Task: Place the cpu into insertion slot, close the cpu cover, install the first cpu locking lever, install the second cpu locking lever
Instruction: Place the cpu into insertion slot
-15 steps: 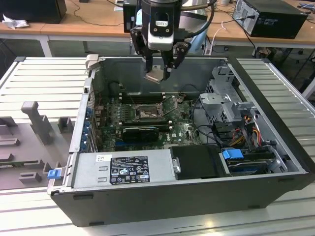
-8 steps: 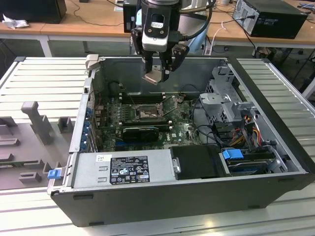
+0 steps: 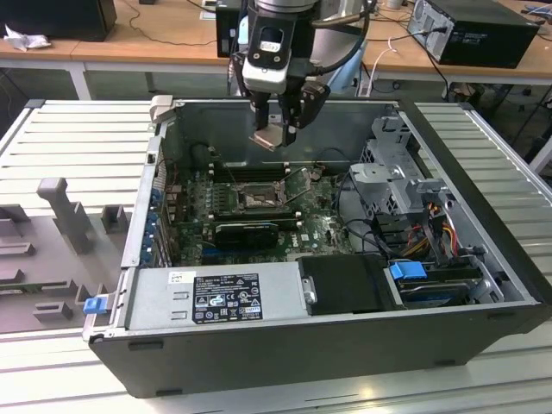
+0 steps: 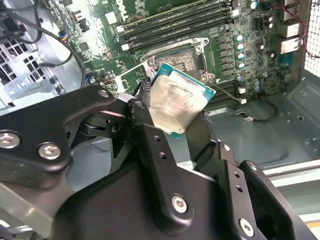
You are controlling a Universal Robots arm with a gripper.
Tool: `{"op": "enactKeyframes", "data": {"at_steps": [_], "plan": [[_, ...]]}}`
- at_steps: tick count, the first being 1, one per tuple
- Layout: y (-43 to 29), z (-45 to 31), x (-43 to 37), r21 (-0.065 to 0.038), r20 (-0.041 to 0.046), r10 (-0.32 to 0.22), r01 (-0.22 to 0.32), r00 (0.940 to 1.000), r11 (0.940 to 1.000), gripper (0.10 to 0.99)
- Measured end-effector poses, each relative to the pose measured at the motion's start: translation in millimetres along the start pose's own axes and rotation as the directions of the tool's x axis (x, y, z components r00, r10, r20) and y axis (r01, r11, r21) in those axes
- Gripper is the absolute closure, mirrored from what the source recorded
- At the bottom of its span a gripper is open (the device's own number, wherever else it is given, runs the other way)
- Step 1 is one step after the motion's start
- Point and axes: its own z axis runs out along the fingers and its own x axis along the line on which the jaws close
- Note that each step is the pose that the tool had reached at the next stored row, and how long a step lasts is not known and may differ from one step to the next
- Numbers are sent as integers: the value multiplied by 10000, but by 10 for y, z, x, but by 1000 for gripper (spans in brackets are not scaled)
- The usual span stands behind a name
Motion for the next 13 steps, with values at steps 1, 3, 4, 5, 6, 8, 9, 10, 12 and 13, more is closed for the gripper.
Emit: {"op": "enactKeyframes", "data": {"at_steps": [1, 3, 4, 5, 6, 8, 9, 10, 12, 13], "plan": [[0, 3, 0, 0, 12, 122, -122, 9999, 9999, 561], [0, 8, 0, -1, 32, 327, -327, 9995, 9995, 561], [0, 10, 0, -1, 42, 424, -424, 9991, 9991, 561], [-1, 12, 0, -2, 51, 528, -528, 9986, 9986, 561], [-1, 14, 0, -3, 59, 611, -611, 9981, 9981, 561], [-1, 19, -1, -4, 77, 797, -797, 9968, 9968, 561], [-1, 22, -1, -7, 88, 916, -916, 9958, 9958, 561], [-1, 23, -1, -8, 95, 992, -992, 9950, 9951, 561], [-2, 27, -1, -11, 110, 1163, -1163, 9932, 9932, 561], [-2, 29, -1, -12, 117, 1242, -1241, 9922, 9923, 561]]}}
